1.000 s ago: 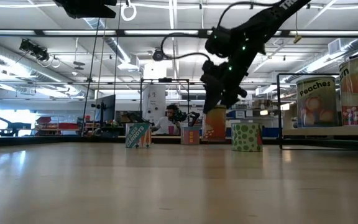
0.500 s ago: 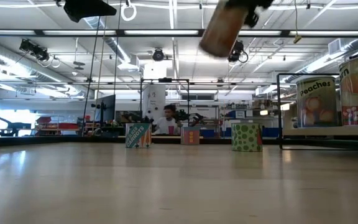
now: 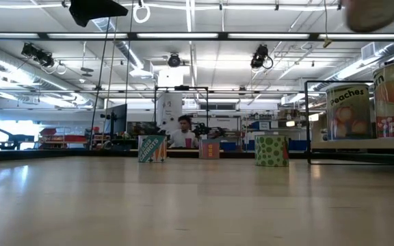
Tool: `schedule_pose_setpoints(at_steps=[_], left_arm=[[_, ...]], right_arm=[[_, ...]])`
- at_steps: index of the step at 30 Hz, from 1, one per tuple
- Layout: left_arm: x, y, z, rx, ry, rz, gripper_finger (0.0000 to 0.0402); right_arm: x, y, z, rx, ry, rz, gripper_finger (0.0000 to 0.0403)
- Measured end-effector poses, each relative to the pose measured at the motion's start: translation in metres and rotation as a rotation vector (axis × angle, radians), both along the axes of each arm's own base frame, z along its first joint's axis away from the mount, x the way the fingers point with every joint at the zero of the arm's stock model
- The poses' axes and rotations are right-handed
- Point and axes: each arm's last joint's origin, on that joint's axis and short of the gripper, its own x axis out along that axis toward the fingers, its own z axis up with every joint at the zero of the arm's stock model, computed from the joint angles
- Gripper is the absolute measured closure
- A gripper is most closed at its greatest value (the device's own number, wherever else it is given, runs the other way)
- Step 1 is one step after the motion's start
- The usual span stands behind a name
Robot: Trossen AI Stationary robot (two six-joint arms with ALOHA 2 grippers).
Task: Pick and place cans onto a shelf
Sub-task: Put the canned corn on the shelf aligned with the canned corn
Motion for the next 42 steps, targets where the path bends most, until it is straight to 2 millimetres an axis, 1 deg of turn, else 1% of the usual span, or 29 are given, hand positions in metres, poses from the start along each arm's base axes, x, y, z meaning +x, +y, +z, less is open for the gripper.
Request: schedule_pose_setpoints(at_steps=[4, 7, 10, 13, 17, 20, 23, 28, 33, 39, 42], left_arm=[[0.001, 0.0, 0.003, -0.03, -0.036, 0.004, 0.0083], [0.001, -0.001, 0.005, -0.038, -0.052, 0.004, 0.0083], [0.002, -0.001, 0.007, -0.05, -0.078, 0.004, 0.0083], [0.002, 0.0, 0.009, -0.053, -0.093, 0.02, 0.0083], [0.002, 0.0, 0.009, -0.054, -0.1, 0.026, 0.0083], [0.002, 0.0, 0.009, -0.07, -0.103, 0.03, 0.0083], [0.002, 0.0, 0.009, -0.082, -0.107, 0.034, 0.0083], [0.003, 0.0, 0.012, -0.094, -0.13, 0.033, 0.0083], [0.003, 0.0, 0.012, -0.092, -0.136, 0.04, 0.0083], [0.003, 0.0, 0.012, -0.09, -0.136, 0.044, 0.0083], [0.003, 0.0, 0.012, -0.09, -0.136, 0.044, 0.0083]], right_arm=[[-0.018, 0.002, -0.008, 0.055, 0.153, 0.038, 0.0085], [-0.026, 0.004, -0.012, 0.07, 0.247, 0.078, 0.0085], [-0.035, 0.004, -0.017, 0.043, 0.338, 0.097, 0.0085], [-0.042, 0.002, -0.021, -0.034, 0.39, 0.067, 0.0085], [-0.044, 0.002, -0.029, -0.133, 0.419, 0.046, 0.0085], [-0.04, 0.007, -0.04, -0.147, 0.44, 0.072, 0.0085], [-0.035, 0.014, -0.051, -0.151, 0.424, 0.102, 0.0085], [-0.035, 0.019, -0.066, -0.245, 0.421, 0.045, 0.0085], [-0.037, 0.025, -0.066, -0.291, 0.378, 0.059, 0.0085], [-0.034, 0.039, -0.066, -0.241, 0.345, 0.127, 0.0085], [-0.035, 0.045, -0.065, -0.205, 0.339, 0.113, 0.0085]])
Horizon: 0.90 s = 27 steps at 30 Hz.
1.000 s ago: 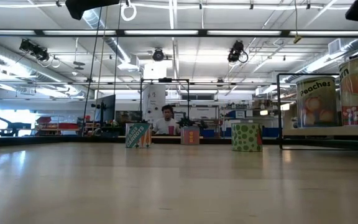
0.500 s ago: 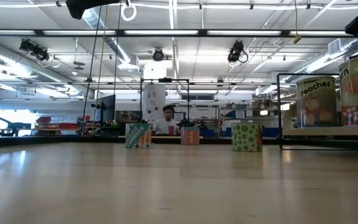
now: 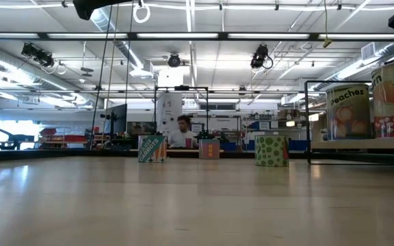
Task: Pick and place cans onto a shelf
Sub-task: Put the canned corn on the shelf aligned with the canned corn
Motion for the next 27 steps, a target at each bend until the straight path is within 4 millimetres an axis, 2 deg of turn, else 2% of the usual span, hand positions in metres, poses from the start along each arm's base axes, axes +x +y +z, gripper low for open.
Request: schedule_pose_setpoints(at_steps=[7, 14, 17, 20, 27], left_arm=[[0.0, 0.0, 0.0, 0.003, 0.001, -0.001, 0.0083], [0.0, 0.0, 0.0, 0.013, 0.004, -0.002, 0.0083], [0.0, 0.0, 0.0, 0.014, 0.004, -0.002, 0.0083], [0.0, 0.0, 0.0, 0.032, 0.008, -0.005, 0.0083], [0.0, 0.0, 0.0, 0.037, 0.009, -0.006, 0.0083]], right_arm=[[-0.006, 0.006, -0.009, -0.091, 0.07, -0.081, 0.0085], [-0.007, 0.021, -0.037, -0.17, 0.09, -0.12, 0.0084], [-0.009, 0.023, -0.047, -0.207, 0.097, -0.157, 0.0064], [-0.008, 0.026, -0.046, -0.215, 0.073, -0.189, 0.0055], [-0.012, 0.022, -0.048, -0.252, 0.139, -0.221, 0.0052]])
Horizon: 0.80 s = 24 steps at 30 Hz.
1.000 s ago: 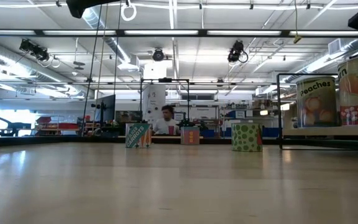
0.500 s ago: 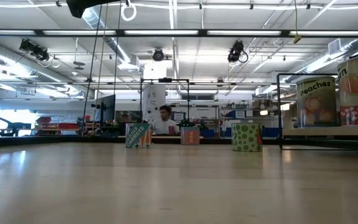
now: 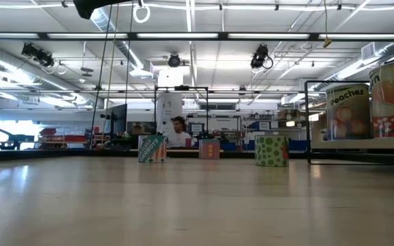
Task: Pick and place cans onto a shelf
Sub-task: Put the canned corn on the shelf aligned with the canned corn
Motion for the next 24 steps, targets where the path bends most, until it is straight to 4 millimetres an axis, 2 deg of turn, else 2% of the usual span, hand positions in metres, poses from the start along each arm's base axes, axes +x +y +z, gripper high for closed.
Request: schedule_pose_setpoints(at_steps=[7, 14, 20, 24], left_arm=[[0.0, 0.0, 0.0, 0.0, 0.0, 0.0, 0.0083], [0.0, 0.0, 0.0, 0.021, 0.004, -0.004, 0.0083], [0.0, 0.0, 0.0, 0.033, 0.007, -0.005, 0.0083], [0.0, 0.0, 0.0, 0.036, 0.007, -0.006, 0.0083]], right_arm=[[-0.001, -0.004, 0.0, 0.005, 0.041, -0.02, 0.0036], [0.0, -0.007, 0.002, 0.007, 0.05, -0.028, 0.0037], [0.005, -0.008, 0.026, 0.025, -0.039, -0.018, 0.0037], [0.003, -0.013, 0.04, 0.034, -0.005, -0.03, 0.0044]])
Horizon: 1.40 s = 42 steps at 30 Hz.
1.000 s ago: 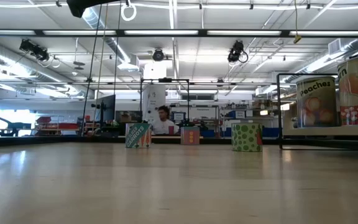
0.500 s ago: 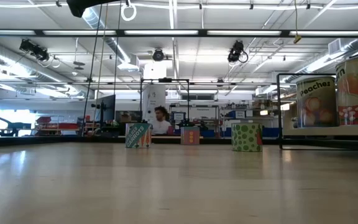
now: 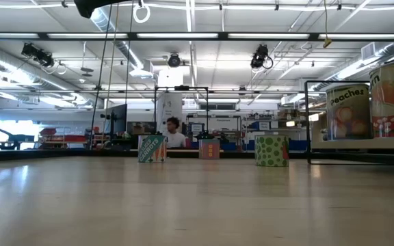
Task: Pick and place cans onto a shelf
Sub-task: Put the canned corn on the shelf aligned with the canned corn
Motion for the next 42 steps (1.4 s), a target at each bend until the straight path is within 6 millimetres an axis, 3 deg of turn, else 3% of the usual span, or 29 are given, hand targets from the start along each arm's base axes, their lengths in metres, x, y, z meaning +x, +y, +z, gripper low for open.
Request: schedule_pose_setpoints(at_steps=[3, 6, 15, 22, 29, 42], left_arm=[[0.0, 0.0, 0.0, -0.001, 0.0, -0.005, 0.0083], [0.0, -0.001, 0.0, -0.006, 0.003, -0.038, 0.0083], [0.002, -0.003, -0.002, 0.009, 0.015, -0.075, 0.0083], [0.002, -0.003, -0.002, 0.009, 0.015, -0.076, 0.0083], [0.002, -0.003, -0.002, 0.006, 0.014, -0.076, 0.0083], [0.002, -0.003, -0.002, 0.007, 0.014, -0.077, 0.0083]], right_arm=[[-0.001, -0.001, 0.001, 0.053, 0.043, -0.001, 0.0071], [-0.001, -0.002, -0.005, 0.058, 0.099, -0.018, 0.013], [0.003, -0.004, -0.015, 0.082, 0.148, -0.069, 0.0385], [0.006, -0.004, -0.03, 0.132, 0.209, -0.084, 0.0391], [0.012, -0.005, -0.026, 0.137, 0.149, -0.094, 0.0394], [0.014, -0.004, -0.026, 0.184, 0.19, -0.083, 0.0398]])
